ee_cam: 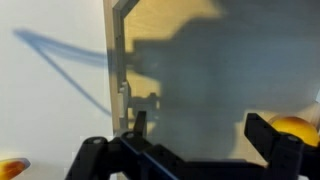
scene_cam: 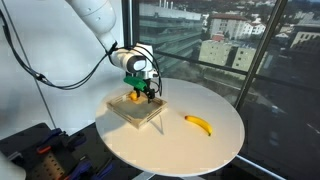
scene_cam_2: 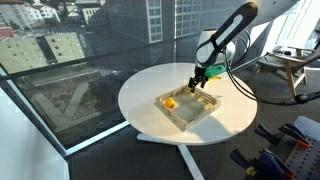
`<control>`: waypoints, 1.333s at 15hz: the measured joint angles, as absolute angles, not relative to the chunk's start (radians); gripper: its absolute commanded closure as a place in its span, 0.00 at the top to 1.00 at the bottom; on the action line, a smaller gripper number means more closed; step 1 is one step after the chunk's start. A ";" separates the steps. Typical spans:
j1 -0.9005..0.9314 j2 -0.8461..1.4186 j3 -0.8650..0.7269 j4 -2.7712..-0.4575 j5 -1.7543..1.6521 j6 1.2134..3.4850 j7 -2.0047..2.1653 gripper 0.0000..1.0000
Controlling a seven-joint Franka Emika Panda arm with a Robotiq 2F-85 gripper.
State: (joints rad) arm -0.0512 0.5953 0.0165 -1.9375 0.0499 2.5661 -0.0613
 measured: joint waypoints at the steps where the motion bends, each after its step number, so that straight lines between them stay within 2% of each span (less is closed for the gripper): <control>1: -0.051 0.594 0.017 -1.938 0.050 2.564 -0.060 1.00; 13: -0.048 0.525 0.028 -1.949 0.065 2.488 -0.020 1.00; 20: -0.038 0.437 0.032 -2.030 0.068 2.477 -0.020 1.00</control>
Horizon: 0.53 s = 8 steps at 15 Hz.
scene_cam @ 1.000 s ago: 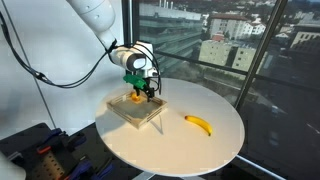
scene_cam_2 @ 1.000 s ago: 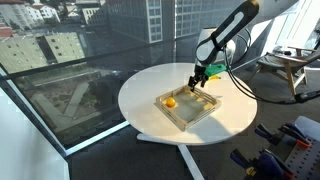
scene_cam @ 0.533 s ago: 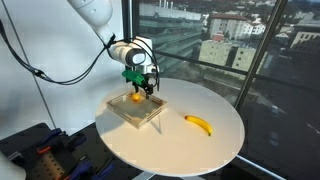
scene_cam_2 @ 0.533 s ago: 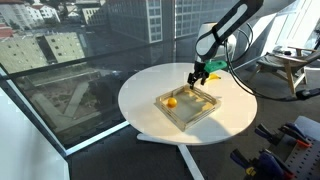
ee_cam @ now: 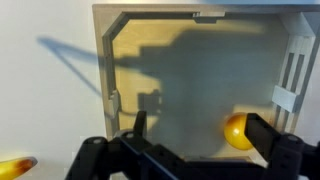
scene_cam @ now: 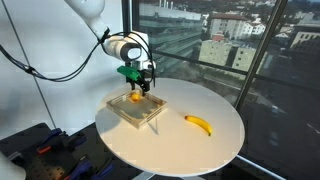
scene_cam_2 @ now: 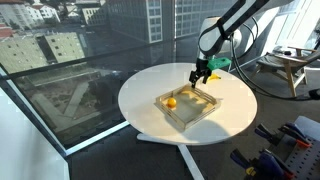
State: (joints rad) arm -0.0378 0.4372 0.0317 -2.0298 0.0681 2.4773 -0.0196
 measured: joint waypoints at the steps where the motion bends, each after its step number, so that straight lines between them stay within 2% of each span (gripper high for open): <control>1: -0.038 0.421 0.032 -2.044 0.068 2.474 -0.020 1.00; 8: -0.038 0.303 0.032 -2.149 0.068 2.466 -0.020 1.00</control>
State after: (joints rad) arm -0.0378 0.3026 0.0323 -2.1488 0.0681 2.4665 -0.0196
